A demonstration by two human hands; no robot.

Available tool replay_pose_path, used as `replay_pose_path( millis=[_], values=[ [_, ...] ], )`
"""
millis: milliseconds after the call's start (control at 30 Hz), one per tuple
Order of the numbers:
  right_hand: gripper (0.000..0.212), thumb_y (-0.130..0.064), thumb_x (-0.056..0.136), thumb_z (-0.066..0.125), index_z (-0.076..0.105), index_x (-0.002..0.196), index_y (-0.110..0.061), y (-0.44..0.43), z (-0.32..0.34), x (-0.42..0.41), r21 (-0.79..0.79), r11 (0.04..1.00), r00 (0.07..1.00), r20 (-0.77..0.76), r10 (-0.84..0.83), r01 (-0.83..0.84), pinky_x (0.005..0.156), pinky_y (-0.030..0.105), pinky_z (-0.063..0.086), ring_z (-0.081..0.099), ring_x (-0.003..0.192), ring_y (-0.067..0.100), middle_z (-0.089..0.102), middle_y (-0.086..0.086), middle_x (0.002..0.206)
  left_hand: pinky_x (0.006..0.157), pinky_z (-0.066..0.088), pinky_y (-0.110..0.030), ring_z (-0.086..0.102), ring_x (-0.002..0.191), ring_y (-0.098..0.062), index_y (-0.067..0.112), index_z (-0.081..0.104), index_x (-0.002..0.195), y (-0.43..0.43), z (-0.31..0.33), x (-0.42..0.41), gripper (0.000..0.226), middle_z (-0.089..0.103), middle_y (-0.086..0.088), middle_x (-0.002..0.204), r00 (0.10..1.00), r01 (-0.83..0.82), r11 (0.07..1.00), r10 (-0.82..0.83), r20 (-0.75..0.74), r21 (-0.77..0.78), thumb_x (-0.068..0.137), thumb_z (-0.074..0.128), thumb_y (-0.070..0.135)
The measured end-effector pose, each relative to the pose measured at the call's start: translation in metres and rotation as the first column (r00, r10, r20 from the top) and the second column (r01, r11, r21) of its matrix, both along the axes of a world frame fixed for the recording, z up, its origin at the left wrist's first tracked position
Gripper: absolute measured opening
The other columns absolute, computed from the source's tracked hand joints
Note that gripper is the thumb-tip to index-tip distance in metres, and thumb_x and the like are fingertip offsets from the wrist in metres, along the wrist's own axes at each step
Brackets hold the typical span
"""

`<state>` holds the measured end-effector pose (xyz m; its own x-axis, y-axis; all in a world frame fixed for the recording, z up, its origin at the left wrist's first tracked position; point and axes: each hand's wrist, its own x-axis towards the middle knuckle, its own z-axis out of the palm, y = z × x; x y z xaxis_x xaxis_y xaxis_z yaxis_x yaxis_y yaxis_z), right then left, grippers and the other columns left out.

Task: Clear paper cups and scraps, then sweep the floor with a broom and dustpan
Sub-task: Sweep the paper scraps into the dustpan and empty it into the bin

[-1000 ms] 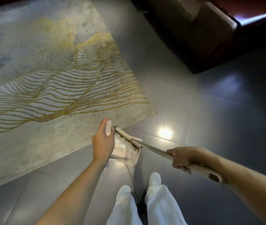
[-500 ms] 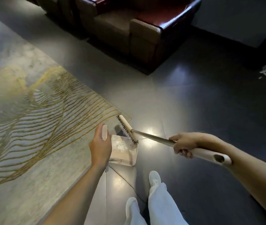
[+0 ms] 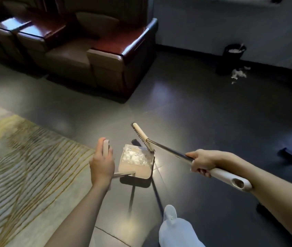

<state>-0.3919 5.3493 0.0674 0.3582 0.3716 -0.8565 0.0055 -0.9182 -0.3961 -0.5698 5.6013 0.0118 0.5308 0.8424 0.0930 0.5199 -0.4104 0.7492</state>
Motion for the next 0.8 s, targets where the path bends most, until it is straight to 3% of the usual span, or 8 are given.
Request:
replay_pose_path(
  millis=[233, 400, 500, 567, 700, 800],
  values=[
    [0.034, -0.002, 0.085, 0.051, 0.054, 0.117, -0.014, 0.037, -0.014, 0.034, -0.03, 0.993, 0.994, -0.008, 0.113, -0.114, 0.042, 0.021, 0.044, 0.047, 0.037, 0.01, 0.051, 0.005, 0.061, 0.062, 0.049, -0.032, 0.054, 0.072, -0.002, 0.033, 0.052, 0.121, -0.005, -0.018, -0.016, 0.022, 0.056, 0.01, 0.093, 0.993, -0.114, 0.985, 0.116, 0.013, -0.132, 0.099, 0.05, 0.031],
    [0.041, 0.001, 0.087, 0.05, 0.05, 0.124, -0.014, 0.064, -0.019, 0.002, -0.009, 0.992, 0.99, -0.052, 0.128, -0.129, 0.04, 0.02, 0.043, 0.045, 0.036, 0.009, 0.05, 0.002, 0.052, 0.064, 0.044, -0.019, 0.057, 0.076, 0.002, 0.029, 0.057, 0.121, -0.01, -0.025, -0.076, 0.025, 0.06, 0.013, 0.1, 0.995, -0.097, 0.985, 0.1, 0.014, -0.144, 0.097, 0.055, 0.025],
    [0.041, 0.003, 0.086, 0.048, 0.048, 0.125, -0.012, 0.078, -0.021, -0.033, 0.0, 0.986, 0.984, -0.061, 0.165, -0.166, 0.038, 0.019, 0.041, 0.043, 0.034, 0.01, 0.049, 0.003, 0.05, 0.068, 0.042, -0.016, 0.055, 0.084, 0.018, 0.034, 0.057, 0.123, -0.014, -0.024, -0.121, 0.029, 0.056, 0.037, 0.097, 0.991, -0.126, 0.971, 0.13, 0.009, -0.202, 0.095, 0.058, 0.024],
    [0.04, 0.004, 0.086, 0.047, 0.049, 0.124, -0.01, 0.089, -0.025, -0.058, -0.011, 0.978, 0.978, -0.045, 0.206, -0.206, 0.039, 0.019, 0.042, 0.044, 0.036, 0.011, 0.049, 0.007, 0.055, 0.072, 0.046, -0.021, 0.051, 0.085, 0.024, 0.045, 0.055, 0.117, -0.017, -0.021, -0.152, 0.032, 0.052, 0.047, 0.087, 0.991, -0.133, 0.964, 0.135, -0.01, -0.23, 0.095, 0.06, 0.024],
    [0.04, 0.005, 0.084, 0.045, 0.05, 0.122, -0.008, 0.104, -0.038, -0.106, -0.035, 0.958, 0.958, -0.03, 0.284, -0.285, 0.039, 0.02, 0.04, 0.042, 0.038, 0.014, 0.048, 0.01, 0.057, 0.08, 0.045, -0.028, 0.052, 0.077, 0.022, 0.055, 0.051, 0.11, -0.019, -0.024, -0.215, 0.035, 0.05, 0.044, 0.08, 0.984, -0.176, 0.947, 0.167, -0.057, -0.27, 0.094, 0.061, 0.026],
    [0.044, 0.003, 0.083, 0.046, 0.05, 0.124, -0.01, 0.112, -0.051, -0.134, -0.058, 0.94, 0.942, -0.032, 0.335, -0.336, 0.041, 0.022, 0.043, 0.045, 0.042, 0.015, 0.051, 0.01, 0.058, 0.072, 0.045, -0.026, 0.055, 0.077, 0.018, 0.058, 0.049, 0.108, -0.018, -0.028, -0.255, 0.031, 0.058, 0.041, 0.086, 0.973, -0.232, 0.93, 0.219, -0.079, -0.283, 0.094, 0.058, 0.032]
  ],
)
